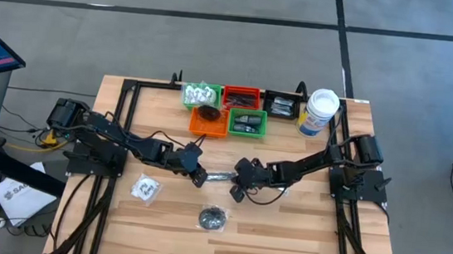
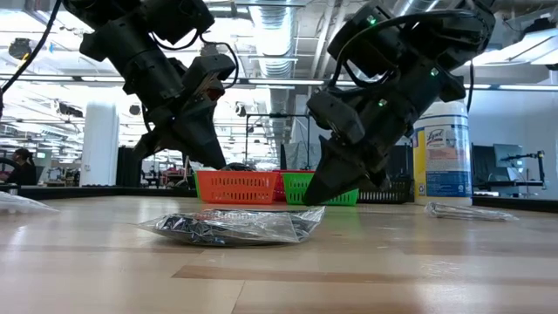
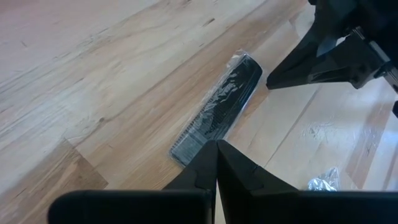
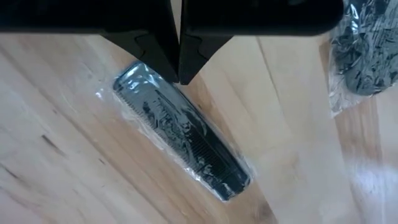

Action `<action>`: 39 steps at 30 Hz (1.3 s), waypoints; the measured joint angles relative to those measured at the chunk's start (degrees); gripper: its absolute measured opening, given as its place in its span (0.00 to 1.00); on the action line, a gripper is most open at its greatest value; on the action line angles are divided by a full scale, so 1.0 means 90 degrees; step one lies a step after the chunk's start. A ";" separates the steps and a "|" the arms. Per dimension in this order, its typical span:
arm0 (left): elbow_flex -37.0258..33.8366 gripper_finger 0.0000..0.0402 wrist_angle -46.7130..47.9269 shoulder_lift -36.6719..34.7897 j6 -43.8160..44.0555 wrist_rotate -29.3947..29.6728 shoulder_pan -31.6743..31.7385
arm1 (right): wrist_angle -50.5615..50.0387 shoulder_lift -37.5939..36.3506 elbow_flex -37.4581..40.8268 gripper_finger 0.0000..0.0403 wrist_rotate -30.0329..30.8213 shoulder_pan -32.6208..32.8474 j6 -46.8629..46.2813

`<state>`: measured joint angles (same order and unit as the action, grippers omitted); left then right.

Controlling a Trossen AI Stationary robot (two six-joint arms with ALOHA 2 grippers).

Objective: Pick & Place Travel size toiletries
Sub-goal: Put the black comb into the red bin

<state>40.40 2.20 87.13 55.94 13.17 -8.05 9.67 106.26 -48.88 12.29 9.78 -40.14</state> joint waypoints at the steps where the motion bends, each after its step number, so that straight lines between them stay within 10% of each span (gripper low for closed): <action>1: 0.0002 0.00 0.0000 0.0000 0.0000 0.0002 0.0000 | -0.0004 0.0000 0.0000 0.00 0.0017 -0.0004 0.0000; 39: 0.0005 0.00 -0.0065 0.0000 -0.0022 -0.0370 0.0112 | -0.0092 -0.0012 0.0008 0.00 0.0288 0.0036 -0.0216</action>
<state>40.45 1.62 87.13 55.75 9.84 -7.05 8.84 106.15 -48.81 14.89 10.11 -42.09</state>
